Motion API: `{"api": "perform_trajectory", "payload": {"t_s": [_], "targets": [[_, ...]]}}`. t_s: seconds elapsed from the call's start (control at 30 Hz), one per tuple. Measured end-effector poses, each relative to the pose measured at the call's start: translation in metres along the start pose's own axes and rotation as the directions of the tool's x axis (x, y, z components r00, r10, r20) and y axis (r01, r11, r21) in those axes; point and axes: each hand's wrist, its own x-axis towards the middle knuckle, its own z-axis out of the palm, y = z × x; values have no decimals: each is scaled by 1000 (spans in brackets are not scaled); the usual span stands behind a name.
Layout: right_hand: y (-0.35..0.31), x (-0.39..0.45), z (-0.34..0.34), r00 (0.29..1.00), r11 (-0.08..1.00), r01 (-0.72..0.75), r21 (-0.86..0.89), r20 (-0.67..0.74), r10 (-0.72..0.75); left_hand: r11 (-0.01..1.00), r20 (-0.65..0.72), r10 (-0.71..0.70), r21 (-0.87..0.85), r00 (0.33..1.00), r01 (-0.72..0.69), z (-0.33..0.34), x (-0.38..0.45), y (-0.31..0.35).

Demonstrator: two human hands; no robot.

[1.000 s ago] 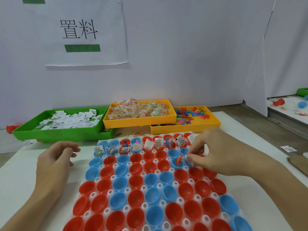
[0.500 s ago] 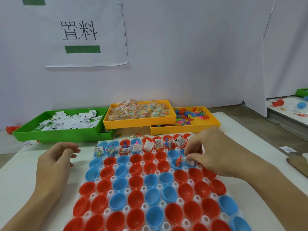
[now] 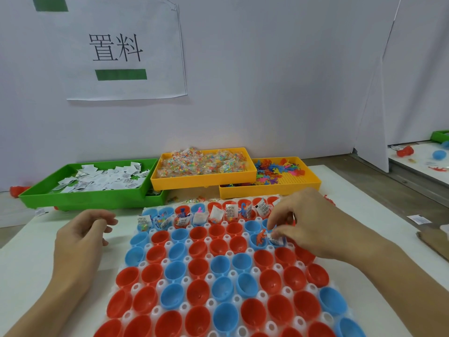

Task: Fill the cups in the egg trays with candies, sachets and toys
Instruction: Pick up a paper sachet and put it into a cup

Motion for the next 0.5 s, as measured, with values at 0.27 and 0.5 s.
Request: {"api": "perform_trajectory", "payload": {"t_s": [0.27,0.5], "targets": [[2,-2,-6,1000,1000,14,-16,8,-14,1000,-2,4,2,1000,-4,0,-1,1],[4,-5,-9,1000,999,24,-31,-10,-25,1000,1,3,15,1000,-3,0,-2,3]]}}
